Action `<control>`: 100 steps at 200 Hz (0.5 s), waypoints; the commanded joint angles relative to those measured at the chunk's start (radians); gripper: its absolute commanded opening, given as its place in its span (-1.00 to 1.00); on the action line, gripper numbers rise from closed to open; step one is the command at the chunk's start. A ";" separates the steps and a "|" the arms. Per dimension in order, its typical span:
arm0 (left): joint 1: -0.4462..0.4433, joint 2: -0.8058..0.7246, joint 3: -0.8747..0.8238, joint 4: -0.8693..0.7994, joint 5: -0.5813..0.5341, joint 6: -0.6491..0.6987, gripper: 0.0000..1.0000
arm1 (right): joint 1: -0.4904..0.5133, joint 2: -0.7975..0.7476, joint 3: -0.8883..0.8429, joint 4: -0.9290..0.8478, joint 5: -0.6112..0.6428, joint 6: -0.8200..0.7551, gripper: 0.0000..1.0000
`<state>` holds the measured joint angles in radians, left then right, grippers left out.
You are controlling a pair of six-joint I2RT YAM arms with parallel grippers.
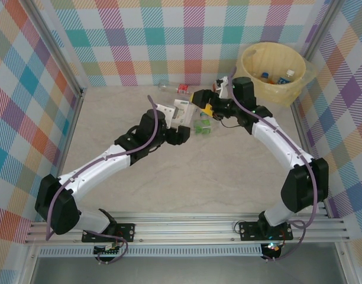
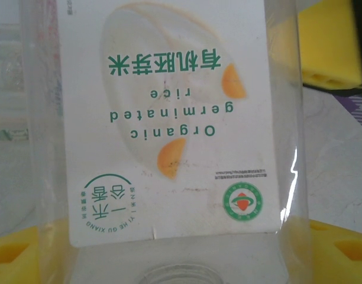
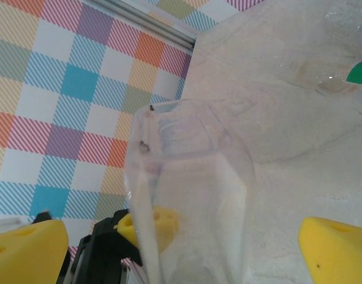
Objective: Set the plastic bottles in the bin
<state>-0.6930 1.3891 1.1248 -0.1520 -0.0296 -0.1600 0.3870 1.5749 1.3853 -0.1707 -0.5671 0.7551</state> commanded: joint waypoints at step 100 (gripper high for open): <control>-0.052 0.074 0.095 0.014 0.033 0.040 0.26 | 0.061 0.107 0.063 0.005 0.063 -0.017 0.33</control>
<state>-0.7345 1.4597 1.1873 -0.1574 -0.0151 -0.1333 0.4389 1.6810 1.4384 -0.1997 -0.5163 0.7498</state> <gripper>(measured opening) 0.808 0.705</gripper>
